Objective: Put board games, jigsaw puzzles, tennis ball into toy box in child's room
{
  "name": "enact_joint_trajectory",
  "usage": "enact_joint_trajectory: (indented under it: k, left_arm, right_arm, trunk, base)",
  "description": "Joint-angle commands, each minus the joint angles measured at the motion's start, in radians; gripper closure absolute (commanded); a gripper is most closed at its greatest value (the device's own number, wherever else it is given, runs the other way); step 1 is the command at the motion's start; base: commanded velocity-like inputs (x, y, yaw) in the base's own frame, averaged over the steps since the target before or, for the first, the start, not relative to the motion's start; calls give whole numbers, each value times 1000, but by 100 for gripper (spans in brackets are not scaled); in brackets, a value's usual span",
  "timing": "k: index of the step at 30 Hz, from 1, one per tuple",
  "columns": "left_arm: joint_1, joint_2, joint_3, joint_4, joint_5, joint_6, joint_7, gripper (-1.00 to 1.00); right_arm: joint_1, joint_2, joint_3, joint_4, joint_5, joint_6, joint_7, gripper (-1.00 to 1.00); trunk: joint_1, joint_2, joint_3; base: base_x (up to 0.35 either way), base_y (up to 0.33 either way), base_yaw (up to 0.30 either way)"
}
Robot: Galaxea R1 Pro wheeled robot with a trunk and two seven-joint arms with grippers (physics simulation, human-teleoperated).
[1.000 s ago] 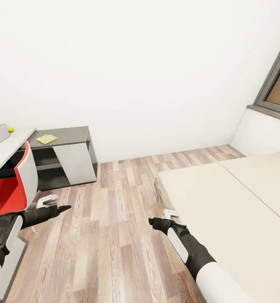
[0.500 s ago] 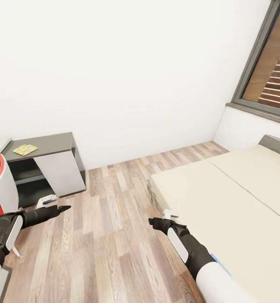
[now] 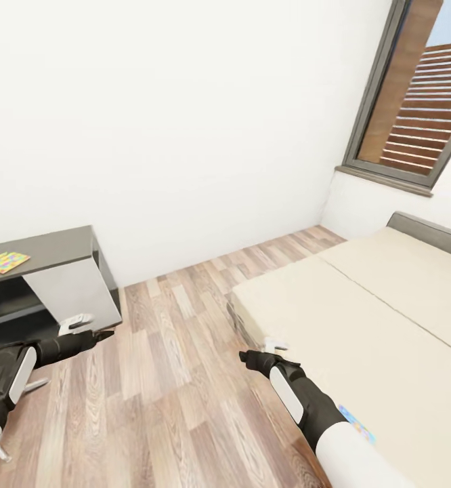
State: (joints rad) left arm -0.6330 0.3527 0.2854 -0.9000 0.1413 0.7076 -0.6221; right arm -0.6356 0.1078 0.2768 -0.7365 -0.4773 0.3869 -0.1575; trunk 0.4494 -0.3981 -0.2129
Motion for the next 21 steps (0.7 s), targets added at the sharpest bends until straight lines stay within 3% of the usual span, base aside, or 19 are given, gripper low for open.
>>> enact_joint_trajectory:
  k: [1,21]
  left_arm:
    - [-1,0,1,0,6,7,-1,-100]
    - [-1,0,2,0,6,7,-1,-100]
  right_arm:
    - [-1,0,4,-1,-10,3,-10,-100]
    - [-1,1,8,-1,-10,3,-10,-100]
  trunk:
    - [1,-2,-1]
    - [1,-2,24]
  base:
    - [9,35,-224]
    - [-69,24,-219]
